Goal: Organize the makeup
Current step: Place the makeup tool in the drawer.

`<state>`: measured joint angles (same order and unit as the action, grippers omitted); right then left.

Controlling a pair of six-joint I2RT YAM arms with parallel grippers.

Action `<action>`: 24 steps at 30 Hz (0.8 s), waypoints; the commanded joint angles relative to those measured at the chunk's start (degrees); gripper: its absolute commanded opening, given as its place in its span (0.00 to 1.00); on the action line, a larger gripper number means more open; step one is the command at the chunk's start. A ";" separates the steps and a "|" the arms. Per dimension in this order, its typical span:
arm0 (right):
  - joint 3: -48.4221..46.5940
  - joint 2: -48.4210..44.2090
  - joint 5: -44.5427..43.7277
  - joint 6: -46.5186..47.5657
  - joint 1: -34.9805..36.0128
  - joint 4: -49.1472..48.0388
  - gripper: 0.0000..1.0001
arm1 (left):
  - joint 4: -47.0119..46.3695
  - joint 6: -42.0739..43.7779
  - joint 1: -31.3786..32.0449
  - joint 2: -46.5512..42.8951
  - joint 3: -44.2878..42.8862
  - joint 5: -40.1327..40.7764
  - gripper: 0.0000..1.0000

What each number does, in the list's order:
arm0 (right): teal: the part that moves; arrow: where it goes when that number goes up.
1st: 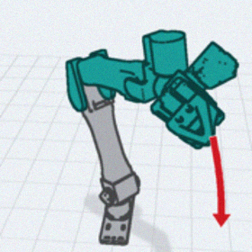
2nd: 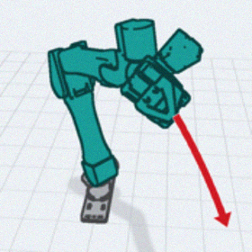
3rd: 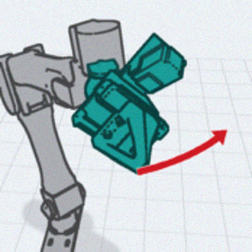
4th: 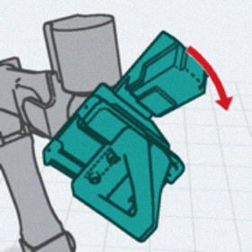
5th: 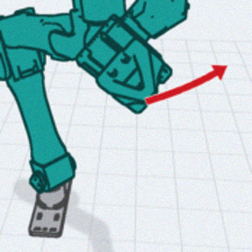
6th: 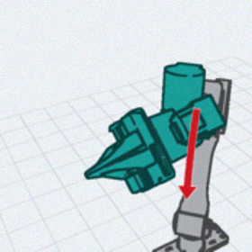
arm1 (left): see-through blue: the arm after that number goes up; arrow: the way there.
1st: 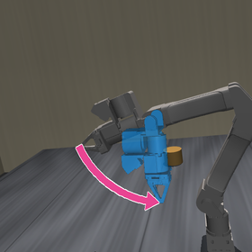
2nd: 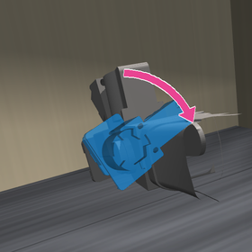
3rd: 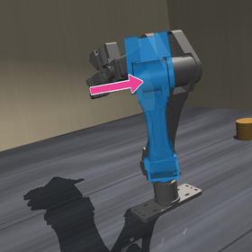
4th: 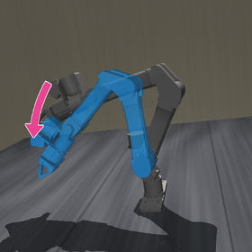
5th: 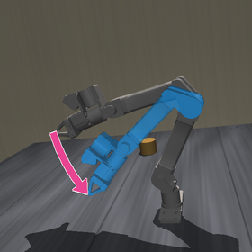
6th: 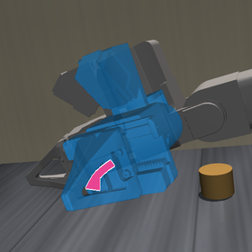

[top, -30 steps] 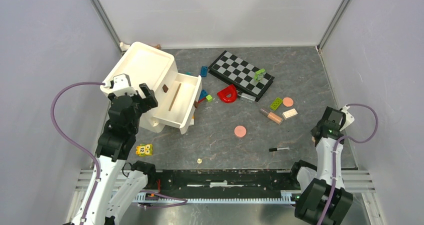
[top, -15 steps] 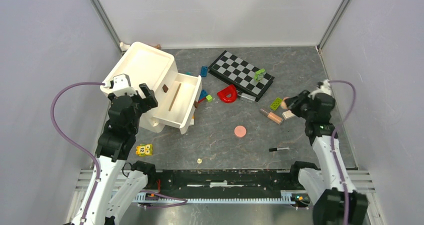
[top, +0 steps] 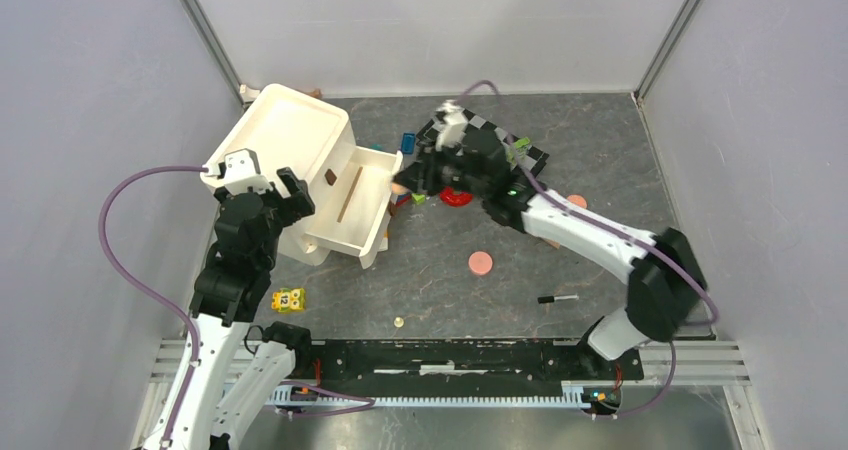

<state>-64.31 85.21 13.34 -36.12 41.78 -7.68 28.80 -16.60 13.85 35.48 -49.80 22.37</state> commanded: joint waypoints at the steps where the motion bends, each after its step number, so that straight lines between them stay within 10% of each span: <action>1: -16.15 11.58 -0.32 7.75 7.96 0.89 0.33 | -0.69 -0.15 -0.14 -0.11 -0.30 0.62 0.90; 8: -36.30 26.84 -8.39 18.31 15.01 12.05 0.32 | -0.50 -0.13 -0.23 -0.60 -0.21 1.20 0.90; 24: -33.22 32.72 -13.52 37.99 15.45 11.44 0.33 | -0.37 -0.19 -0.49 -1.58 -0.21 1.27 0.91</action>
<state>-96.75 115.52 0.95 -4.82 57.10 4.86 29.06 -16.60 13.85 34.70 -49.80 22.46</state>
